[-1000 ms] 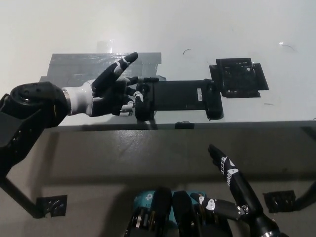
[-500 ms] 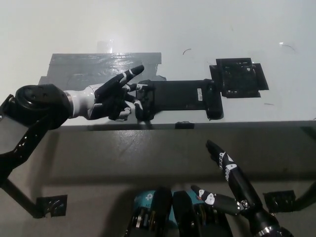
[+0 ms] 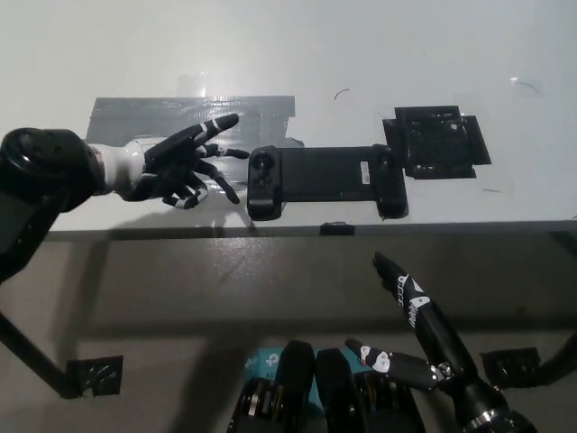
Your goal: A controller is being placed at the center of the desk near the left hand and the robot uses its left hand's index finger to press a button at the left area of the controller
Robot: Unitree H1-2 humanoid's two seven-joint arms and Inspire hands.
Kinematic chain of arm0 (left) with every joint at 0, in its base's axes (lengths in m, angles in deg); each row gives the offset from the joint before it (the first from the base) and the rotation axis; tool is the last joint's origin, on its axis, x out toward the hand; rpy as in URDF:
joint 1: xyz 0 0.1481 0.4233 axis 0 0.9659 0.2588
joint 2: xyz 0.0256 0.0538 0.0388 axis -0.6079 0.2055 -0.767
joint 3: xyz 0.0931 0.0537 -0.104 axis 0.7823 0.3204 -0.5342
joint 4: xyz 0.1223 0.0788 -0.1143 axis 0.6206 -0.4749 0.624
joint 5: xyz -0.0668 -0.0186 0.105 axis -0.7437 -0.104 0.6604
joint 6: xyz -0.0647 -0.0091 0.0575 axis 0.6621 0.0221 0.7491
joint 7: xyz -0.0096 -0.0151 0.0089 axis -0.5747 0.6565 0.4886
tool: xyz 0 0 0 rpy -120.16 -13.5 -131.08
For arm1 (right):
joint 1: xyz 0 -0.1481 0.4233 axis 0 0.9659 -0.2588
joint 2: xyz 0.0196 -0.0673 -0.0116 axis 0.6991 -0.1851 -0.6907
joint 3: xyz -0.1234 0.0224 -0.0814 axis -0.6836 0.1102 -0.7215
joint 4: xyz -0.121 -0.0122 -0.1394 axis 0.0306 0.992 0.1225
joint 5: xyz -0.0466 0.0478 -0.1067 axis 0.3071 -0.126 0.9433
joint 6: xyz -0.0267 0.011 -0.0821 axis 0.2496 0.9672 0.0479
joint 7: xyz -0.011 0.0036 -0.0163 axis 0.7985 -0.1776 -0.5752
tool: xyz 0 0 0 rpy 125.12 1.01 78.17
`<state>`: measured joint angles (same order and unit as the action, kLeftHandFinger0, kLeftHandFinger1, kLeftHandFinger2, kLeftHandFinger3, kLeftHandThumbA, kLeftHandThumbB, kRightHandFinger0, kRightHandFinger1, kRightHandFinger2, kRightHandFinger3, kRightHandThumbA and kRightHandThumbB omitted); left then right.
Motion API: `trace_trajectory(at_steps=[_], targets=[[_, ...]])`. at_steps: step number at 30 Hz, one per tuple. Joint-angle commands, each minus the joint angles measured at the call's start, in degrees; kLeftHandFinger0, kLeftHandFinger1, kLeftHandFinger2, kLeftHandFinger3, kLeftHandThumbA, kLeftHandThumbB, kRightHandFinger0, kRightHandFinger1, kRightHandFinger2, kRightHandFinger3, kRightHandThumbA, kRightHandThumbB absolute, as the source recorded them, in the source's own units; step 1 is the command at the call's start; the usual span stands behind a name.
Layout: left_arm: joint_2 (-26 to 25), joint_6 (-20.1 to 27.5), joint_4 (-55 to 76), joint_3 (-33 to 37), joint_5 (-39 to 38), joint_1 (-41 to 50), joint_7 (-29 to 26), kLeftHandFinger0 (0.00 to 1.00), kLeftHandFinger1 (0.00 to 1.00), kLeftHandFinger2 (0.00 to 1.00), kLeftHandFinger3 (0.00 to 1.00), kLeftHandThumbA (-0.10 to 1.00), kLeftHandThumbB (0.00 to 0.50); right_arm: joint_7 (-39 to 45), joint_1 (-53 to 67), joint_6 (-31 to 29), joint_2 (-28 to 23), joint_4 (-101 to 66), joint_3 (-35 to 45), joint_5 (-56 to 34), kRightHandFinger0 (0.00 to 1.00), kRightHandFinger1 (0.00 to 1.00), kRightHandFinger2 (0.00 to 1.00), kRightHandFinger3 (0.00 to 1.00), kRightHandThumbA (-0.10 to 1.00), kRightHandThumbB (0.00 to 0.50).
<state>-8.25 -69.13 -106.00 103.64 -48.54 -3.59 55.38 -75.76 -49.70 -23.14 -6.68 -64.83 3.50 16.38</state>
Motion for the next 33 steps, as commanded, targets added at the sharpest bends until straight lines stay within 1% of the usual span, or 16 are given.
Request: trace_trajectory(at_steps=[1,7,8,9,10,11,12,15,17,20,23,26,28,30,32,33], targets=[[-2.2,-0.8,-0.7,-1.7,3.4,-3.7,4.2,0.00,0.16,0.53,1.00,1.00,0.406,0.5,-1.4,-0.1,-0.2,-2.4,0.0,0.5,1.00,1.00,1.00,1.00,0.82,0.275],[-1.3,-0.1,-2.4,-2.0,6.0,-4.4,6.8,0.00,0.13,0.48,1.00,1.00,0.401,0.5,-1.7,0.2,-0.2,-2.6,0.1,0.4,1.00,1.00,1.00,1.00,0.84,0.279],[-1.2,-0.4,-1.8,-2.0,6.1,-4.0,7.4,0.00,0.05,0.39,1.00,1.00,0.396,0.5,-1.7,0.1,-0.1,-2.5,0.1,0.3,1.00,1.00,1.00,1.00,0.84,0.279],[-1.1,-0.3,-1.5,-2.1,6.3,-3.8,7.7,0.00,0.01,0.33,1.00,1.00,0.393,0.5,-1.7,0.1,-0.1,-2.5,0.0,0.3,1.00,1.00,1.00,1.00,0.84,0.278],[-1.1,-0.1,-1.1,-2.1,6.8,-3.5,8.1,0.02,0.00,0.22,1.00,1.00,0.396,0.6,-1.8,0.0,-0.1,-2.5,0.0,0.3,1.00,1.00,1.00,1.00,0.84,0.279],[-1.1,-0.1,-0.6,-2.1,6.9,-3.2,8.6,0.00,0.00,0.07,1.00,1.00,0.398,0.7,-1.8,0.2,-0.1,-2.6,0.0,0.2,1.00,1.00,1.00,1.00,0.84,0.278],[-0.8,-0.6,-0.7,-2.6,6.0,-2.7,8.8,0.00,0.00,0.00,1.00,1.00,0.390,0.7,-1.8,0.3,-0.1,-2.7,0.0,0.1,1.00,1.00,1.00,1.00,0.84,0.276],[-0.1,-0.8,-2.4,-3.8,3.7,-2.1,10.5,0.00,0.00,0.00,1.00,1.00,0.372,0.7,-2.0,0.3,-0.2,-2.8,0.1,0.1,1.00,1.00,1.00,1.00,0.83,0.276],[0.1,-0.8,-3.3,-4.3,1.7,-2.1,11.3,0.00,0.00,0.00,1.00,1.00,0.380,0.8,-2.3,0.2,-0.2,-2.6,0.1,0.0,1.00,1.00,1.00,1.00,0.83,0.274],[0.9,-0.8,-6.3,-4.9,-0.7,-2.7,12.5,0.00,0.00,0.00,1.00,1.00,0.418,0.7,-2.5,0.3,-0.2,-2.7,0.3,-0.1,1.00,1.00,1.00,1.00,0.84,0.283],[1.4,-0.8,-7.5,-5.0,-1.7,-2.9,13.4,0.00,0.00,0.00,1.00,1.00,0.477,0.8,-2.5,0.2,-0.3,-2.5,0.3,-0.1,1.00,1.00,1.00,1.00,0.85,0.286],[1.4,-0.8,-7.8,-4.4,-1.5,-3.3,14.2,0.00,0.00,0.00,1.00,1.00,0.500,0.7,-2.6,0.1,-0.2,-2.4,0.3,-0.2,1.00,1.00,1.00,1.00,0.84,0.279],[1.6,-0.8,-8.2,-4.0,-1.0,-3.8,14.6,0.00,0.00,0.00,1.00,1.00,0.498,0.7,-2.7,0.3,-0.1,-2.5,0.3,-0.3,1.00,1.00,1.00,1.00,0.84,0.282],[1.8,-0.8,-8.4,-3.7,-0.2,-4.2,14.4,0.00,0.00,0.04,1.00,1.00,0.498,0.7,-2.7,0.2,-0.2,-2.4,0.3,-0.2,1.00,1.00,1.00,1.00,0.84,0.282],[2.0,-0.8,-8.1,-3.5,0.1,-4.1,13.8,0.00,0.00,0.13,1.00,1.00,0.500,0.7,-2.6,0.2,-0.2,-2.4,0.3,-0.1,1.00,1.00,1.00,1.00,0.84,0.282],[2.0,-0.8,-8.0,-3.6,0.2,-4.1,13.8,0.00,0.00,0.14,1.00,1.00,0.500,0.7,-2.7,0.1,-0.1,-2.3,0.3,0.0,1.00,1.00,1.00,1.00,0.84,0.283]])
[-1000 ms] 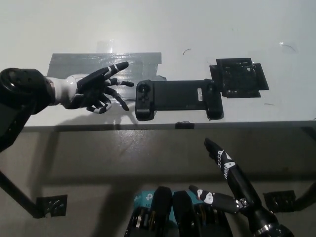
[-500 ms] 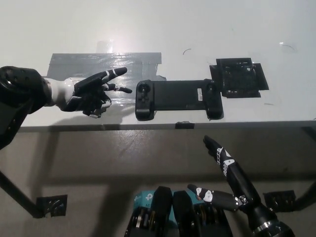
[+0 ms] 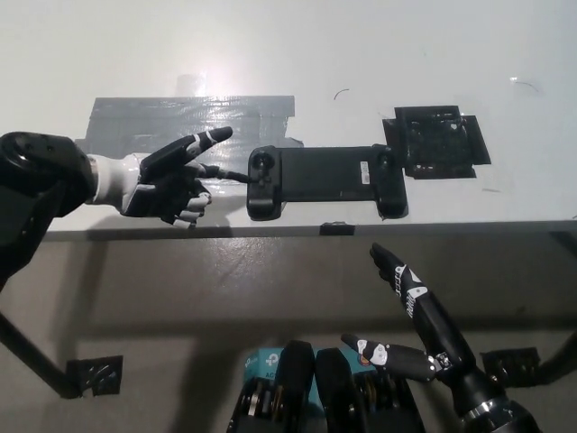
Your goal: A controller is being placed at the center of the desk near the left hand and the robot uses its left hand's index finger to press a button at the left area of the controller
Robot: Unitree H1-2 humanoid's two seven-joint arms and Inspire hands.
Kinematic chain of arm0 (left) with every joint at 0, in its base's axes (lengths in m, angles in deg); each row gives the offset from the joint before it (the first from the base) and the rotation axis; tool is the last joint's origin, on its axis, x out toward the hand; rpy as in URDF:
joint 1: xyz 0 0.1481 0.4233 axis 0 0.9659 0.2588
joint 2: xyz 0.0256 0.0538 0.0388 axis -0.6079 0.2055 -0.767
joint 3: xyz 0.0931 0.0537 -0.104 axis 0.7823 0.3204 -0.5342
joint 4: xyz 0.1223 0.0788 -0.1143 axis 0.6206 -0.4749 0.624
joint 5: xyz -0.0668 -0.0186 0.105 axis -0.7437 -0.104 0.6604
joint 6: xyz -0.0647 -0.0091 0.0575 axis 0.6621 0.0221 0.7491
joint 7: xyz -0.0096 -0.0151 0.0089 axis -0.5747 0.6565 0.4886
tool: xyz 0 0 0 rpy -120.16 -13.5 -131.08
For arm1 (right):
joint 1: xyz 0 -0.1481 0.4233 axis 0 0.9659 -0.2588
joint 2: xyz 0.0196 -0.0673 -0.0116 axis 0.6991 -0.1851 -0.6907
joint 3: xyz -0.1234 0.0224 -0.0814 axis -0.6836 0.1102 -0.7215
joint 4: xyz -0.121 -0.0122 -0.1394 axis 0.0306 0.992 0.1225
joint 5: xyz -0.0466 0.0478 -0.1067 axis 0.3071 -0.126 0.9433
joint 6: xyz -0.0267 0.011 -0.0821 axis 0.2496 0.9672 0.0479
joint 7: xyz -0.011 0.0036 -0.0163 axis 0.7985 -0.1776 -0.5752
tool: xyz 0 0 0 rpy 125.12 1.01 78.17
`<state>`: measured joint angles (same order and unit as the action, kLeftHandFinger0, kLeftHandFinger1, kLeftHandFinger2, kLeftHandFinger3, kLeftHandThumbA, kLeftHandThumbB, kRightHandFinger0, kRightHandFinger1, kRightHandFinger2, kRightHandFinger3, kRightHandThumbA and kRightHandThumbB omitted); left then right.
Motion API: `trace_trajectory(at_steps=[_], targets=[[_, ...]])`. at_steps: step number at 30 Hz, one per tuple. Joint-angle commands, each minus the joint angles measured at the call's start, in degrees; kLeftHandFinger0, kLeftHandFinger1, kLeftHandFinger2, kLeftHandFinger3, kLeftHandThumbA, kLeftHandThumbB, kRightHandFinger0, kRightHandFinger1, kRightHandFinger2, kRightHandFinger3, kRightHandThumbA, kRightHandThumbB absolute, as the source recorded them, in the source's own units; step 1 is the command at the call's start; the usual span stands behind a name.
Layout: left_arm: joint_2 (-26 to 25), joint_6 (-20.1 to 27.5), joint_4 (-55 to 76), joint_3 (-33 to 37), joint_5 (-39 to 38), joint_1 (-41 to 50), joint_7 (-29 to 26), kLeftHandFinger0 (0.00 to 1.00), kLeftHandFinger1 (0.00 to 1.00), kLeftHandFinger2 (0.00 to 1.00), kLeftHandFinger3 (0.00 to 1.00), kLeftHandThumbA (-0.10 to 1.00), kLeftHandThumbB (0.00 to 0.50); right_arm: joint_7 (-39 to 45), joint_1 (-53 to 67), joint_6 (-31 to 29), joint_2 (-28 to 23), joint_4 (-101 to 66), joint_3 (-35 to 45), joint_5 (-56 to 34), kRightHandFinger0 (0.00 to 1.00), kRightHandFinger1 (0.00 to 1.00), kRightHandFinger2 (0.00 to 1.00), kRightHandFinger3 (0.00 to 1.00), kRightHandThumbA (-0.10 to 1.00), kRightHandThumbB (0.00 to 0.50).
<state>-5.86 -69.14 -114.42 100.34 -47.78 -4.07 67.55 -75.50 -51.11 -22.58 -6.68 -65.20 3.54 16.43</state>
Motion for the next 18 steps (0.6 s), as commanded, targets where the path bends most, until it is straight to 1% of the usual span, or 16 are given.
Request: trace_trajectory(at_steps=[1,3,5,8,9,12,14,16,18], targets=[[-0.4,-0.8,1.0,-0.3,0.0,-3.5,1.5,0.00,0.00,0.16,1.00,1.00,0.490,0.4,-1.4,-0.4,-0.1,-1.8,0.3,-0.1,1.00,1.00,1.00,1.00,0.84,0.285],[-0.2,-0.8,1.5,-0.4,0.7,-3.2,1.3,0.00,0.00,0.18,1.00,1.00,0.481,0.5,-1.4,-0.2,-0.1,-2.0,0.2,-0.2,1.00,1.00,1.00,1.00,0.84,0.285],[0.2,-0.8,1.4,-0.6,0.9,-3.2,0.5,0.00,0.00,0.19,1.00,1.00,0.483,0.5,-1.4,-0.2,-0.1,-2.1,0.2,-0.3,1.00,1.00,1.00,1.00,0.83,0.283],[0.5,-0.8,1.1,-0.6,0.6,-3.3,0.2,0.00,0.00,0.19,1.00,1.00,0.482,0.5,-1.5,-0.1,0.0,-2.1,0.2,-0.2,1.00,1.00,1.00,1.00,0.83,0.281],[0.5,-0.8,1.2,-0.6,0.7,-3.2,0.2,0.00,0.00,0.19,1.00,1.00,0.474,0.5,-1.4,-0.2,-0.1,-2.1,0.2,-0.3,1.00,1.00,1.00,1.00,0.83,0.279],[0.9,-0.8,1.1,-0.7,1.4,-3.3,0.3,0.00,0.00,0.21,1.00,1.00,0.480,0.5,-1.5,-0.1,-0.2,-2.3,0.3,-0.1,1.00,1.00,1.00,1.00,0.83,0.277],[0.9,-0.8,1.9,-0.8,2.8,-3.3,-0.3,0.00,0.00,0.21,1.00,1.00,0.486,0.6,-1.6,-0.1,-0.3,-2.3,0.2,-0.1,1.00,1.00,1.00,1.00,0.84,0.280],[1.0,-0.8,2.0,-0.8,3.2,-3.4,-0.3,0.00,0.00,0.24,1.00,1.00,0.490,0.6,-1.5,0.2,-0.4,-2.5,0.3,0.0,1.00,1.00,1.00,1.00,0.84,0.279],[1.1,-0.8,2.0,-0.8,3.3,-3.7,-0.5,0.00,0.00,0.25,1.00,1.00,0.487,0.4,-1.6,0.0,-0.4,-2.5,0.3,0.1,1.00,1.00,1.00,1.00,0.84,0.279]])
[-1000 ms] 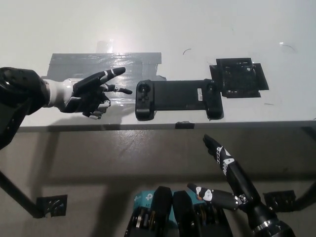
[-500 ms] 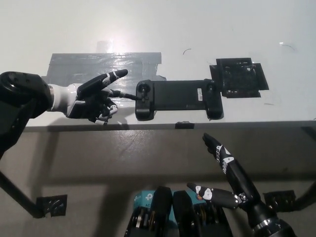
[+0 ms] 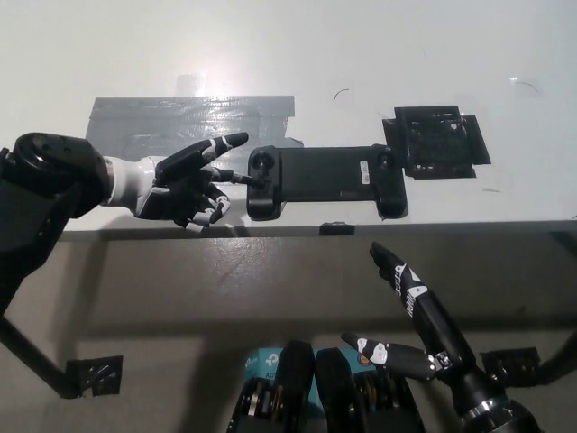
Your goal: A controller is being placed at the center of the desk near the left hand and the robot uses its left hand's index finger to press a button at the left area of the controller
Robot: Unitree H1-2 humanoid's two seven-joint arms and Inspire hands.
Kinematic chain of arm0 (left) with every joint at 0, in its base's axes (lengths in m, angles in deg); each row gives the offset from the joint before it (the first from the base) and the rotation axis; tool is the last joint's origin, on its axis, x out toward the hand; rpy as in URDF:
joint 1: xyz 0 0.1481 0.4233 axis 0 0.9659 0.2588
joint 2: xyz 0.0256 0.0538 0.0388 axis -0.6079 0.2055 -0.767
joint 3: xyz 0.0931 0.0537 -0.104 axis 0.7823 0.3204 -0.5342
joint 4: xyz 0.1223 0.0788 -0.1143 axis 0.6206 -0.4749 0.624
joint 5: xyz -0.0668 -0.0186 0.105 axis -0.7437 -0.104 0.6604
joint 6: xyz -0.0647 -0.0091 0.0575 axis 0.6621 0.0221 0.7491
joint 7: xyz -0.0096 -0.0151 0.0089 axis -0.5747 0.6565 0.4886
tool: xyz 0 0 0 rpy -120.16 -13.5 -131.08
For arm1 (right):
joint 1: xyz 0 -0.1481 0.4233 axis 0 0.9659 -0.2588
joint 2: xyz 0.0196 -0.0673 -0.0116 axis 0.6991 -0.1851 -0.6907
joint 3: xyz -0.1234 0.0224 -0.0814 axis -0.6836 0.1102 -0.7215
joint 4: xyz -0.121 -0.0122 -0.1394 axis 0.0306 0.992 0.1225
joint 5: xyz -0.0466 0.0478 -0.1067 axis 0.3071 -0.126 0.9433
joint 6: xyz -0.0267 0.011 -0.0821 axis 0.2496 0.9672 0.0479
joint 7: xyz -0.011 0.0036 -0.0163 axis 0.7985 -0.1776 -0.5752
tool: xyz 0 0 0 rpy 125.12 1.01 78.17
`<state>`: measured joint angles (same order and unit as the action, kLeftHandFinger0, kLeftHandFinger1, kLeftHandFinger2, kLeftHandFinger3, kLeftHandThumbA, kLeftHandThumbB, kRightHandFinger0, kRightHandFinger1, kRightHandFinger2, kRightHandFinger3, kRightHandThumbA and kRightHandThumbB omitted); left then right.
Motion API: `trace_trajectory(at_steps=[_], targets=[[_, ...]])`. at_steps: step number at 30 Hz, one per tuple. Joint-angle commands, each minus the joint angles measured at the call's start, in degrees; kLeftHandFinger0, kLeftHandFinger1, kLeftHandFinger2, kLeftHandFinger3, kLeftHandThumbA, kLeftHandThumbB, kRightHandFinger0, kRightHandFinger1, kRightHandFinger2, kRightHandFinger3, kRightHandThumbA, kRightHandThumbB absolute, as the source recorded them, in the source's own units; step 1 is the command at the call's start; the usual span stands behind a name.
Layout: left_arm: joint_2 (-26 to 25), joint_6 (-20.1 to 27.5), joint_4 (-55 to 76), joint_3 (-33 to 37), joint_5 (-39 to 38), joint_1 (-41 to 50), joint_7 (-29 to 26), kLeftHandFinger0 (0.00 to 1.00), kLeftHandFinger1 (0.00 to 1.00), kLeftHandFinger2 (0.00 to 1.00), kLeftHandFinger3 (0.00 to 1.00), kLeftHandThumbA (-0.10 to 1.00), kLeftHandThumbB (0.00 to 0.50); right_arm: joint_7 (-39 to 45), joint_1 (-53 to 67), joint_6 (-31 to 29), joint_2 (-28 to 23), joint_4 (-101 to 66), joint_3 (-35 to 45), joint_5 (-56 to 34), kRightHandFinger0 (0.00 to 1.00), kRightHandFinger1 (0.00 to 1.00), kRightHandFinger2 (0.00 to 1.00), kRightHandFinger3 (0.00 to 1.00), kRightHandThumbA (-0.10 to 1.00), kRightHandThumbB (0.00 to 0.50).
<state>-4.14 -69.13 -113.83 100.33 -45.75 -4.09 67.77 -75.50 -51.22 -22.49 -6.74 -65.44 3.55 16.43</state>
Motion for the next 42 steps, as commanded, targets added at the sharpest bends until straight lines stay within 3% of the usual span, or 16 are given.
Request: trace_trajectory(at_steps=[1,9,23,42], targets=[[-0.6,-0.8,1.2,-0.6,1.3,-3.8,-0.7,0.00,0.00,0.24,1.00,1.00,0.489,0.5,-1.5,-0.2,-0.3,-2.1,0.3,0.0,1.00,1.00,1.00,1.00,0.84,0.280],[0.2,-0.8,1.5,-1.9,2.2,-4.0,-1.3,0.00,0.00,0.23,1.00,1.00,0.444,0.5,-1.5,-0.3,-0.2,-2.1,0.2,0.1,1.00,1.00,1.00,1.00,0.82,0.282],[1.3,-0.8,2.3,-4.0,5.0,-3.3,-2.9,0.00,0.00,0.15,1.00,1.00,0.438,0.5,-0.9,-0.1,-0.3,-2.6,0.1,0.1,1.00,1.00,1.00,1.00,0.83,0.276],[2.2,-0.8,2.4,-5.3,11.0,-2.2,-6.0,0.00,0.00,0.29,1.00,1.00,0.435,0.6,-1.4,-0.6,-0.2,-1.6,0.2,-0.2,1.00,1.00,1.00,1.00,0.82,0.280]])
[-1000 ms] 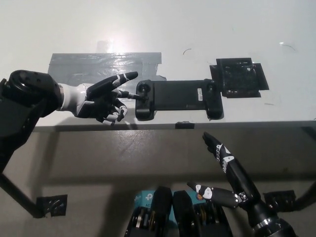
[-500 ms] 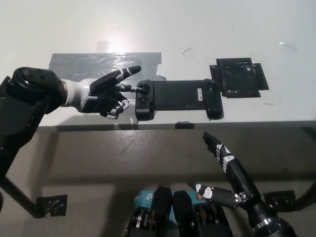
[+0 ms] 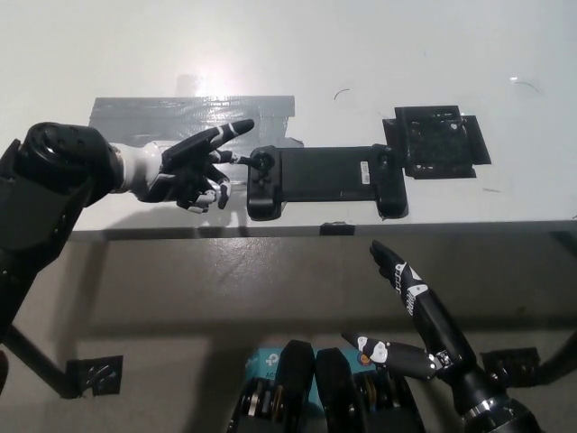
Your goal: A controller is being placed at the center of the desk near the left hand and the robot uses its left hand's index finger to press a button at the left area of the controller
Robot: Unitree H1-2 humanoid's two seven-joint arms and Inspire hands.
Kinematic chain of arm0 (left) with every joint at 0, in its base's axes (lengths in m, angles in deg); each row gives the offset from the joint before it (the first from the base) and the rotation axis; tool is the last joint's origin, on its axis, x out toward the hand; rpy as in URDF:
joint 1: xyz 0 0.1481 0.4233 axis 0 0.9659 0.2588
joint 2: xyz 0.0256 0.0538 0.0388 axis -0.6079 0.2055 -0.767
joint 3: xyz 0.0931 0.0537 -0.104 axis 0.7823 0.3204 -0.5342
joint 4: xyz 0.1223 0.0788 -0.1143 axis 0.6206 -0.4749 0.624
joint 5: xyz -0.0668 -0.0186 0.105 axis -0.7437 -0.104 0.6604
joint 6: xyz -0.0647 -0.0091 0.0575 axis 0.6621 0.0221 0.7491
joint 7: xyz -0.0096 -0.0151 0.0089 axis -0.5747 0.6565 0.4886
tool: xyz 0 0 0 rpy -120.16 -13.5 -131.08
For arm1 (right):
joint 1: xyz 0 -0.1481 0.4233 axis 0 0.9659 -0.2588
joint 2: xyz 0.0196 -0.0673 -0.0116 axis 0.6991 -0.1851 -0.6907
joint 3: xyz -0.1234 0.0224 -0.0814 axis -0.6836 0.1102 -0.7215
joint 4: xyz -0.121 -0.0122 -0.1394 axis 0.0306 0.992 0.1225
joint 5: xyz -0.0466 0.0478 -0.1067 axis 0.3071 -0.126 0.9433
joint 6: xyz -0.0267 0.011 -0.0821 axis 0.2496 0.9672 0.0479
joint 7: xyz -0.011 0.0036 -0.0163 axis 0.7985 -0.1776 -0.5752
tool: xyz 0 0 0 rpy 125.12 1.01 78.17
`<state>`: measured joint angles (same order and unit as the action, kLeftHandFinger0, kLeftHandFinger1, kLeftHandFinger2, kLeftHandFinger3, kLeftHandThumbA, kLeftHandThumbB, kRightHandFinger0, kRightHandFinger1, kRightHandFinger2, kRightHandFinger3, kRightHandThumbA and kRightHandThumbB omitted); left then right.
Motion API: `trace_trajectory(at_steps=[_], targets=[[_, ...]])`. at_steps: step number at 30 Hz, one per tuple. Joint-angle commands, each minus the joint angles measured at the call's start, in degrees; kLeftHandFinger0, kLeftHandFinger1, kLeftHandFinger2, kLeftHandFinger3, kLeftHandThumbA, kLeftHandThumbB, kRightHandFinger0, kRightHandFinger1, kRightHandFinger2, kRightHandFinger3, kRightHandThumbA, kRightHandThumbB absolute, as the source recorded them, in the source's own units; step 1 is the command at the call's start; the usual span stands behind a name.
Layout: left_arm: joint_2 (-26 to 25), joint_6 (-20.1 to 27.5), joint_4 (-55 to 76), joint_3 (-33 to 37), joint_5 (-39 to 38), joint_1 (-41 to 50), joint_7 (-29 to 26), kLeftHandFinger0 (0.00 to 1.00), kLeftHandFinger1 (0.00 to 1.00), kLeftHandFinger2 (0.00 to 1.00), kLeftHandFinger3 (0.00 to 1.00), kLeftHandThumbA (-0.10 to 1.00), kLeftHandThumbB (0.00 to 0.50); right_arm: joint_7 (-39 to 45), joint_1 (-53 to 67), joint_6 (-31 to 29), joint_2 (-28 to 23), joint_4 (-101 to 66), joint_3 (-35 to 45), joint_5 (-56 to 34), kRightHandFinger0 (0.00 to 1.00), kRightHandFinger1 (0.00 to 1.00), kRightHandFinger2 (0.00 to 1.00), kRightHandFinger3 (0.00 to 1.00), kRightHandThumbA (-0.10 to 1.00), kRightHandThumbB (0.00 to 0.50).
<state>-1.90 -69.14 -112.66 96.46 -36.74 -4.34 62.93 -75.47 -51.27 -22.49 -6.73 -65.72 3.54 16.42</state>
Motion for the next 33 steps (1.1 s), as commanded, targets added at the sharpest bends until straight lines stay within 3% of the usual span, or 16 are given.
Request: trace_trajectory(at_steps=[1,7,11,17,23,33], targets=[[0.1,-0.8,1.3,-1.1,2.4,-2.0,-1.2,0.00,0.00,0.30,1.00,1.00,0.436,0.6,-1.4,-0.9,-0.3,-1.2,0.2,-0.3,1.00,1.00,1.00,1.00,0.82,0.279],[0.7,-0.8,0.8,-1.4,2.8,-1.6,-1.1,0.00,0.00,0.25,1.00,1.00,0.450,0.6,-1.5,-0.5,-0.4,-1.4,0.3,-0.3,1.00,1.00,1.00,1.00,0.82,0.281],[1.1,-0.8,0.9,-1.5,2.7,-1.3,-0.8,0.00,0.00,0.11,1.00,1.00,0.442,0.6,-1.6,-0.6,-0.4,-1.4,0.3,-0.2,1.00,1.00,1.00,1.00,0.83,0.281],[1.7,-0.8,1.5,-1.4,3.4,-0.4,-0.7,0.00,0.00,0.04,1.00,1.00,0.442,0.5,-1.6,-0.4,-0.3,-1.4,0.3,-0.1,1.00,1.00,1.00,1.00,0.83,0.285],[2.3,-0.8,1.8,-1.8,3.8,0.1,-0.7,0.00,0.00,0.00,1.00,1.00,0.425,0.6,-1.7,-0.4,-0.3,-1.6,0.2,0.0,1.00,1.00,1.00,1.00,0.83,0.290],[2.5,-0.8,1.0,-2.1,4.5,0.8,-0.1,0.00,0.00,0.03,1.00,1.00,0.441,0.7,-1.9,-1.1,-0.4,-1.4,0.3,-0.2,1.00,1.00,1.00,1.00,0.81,0.270]])
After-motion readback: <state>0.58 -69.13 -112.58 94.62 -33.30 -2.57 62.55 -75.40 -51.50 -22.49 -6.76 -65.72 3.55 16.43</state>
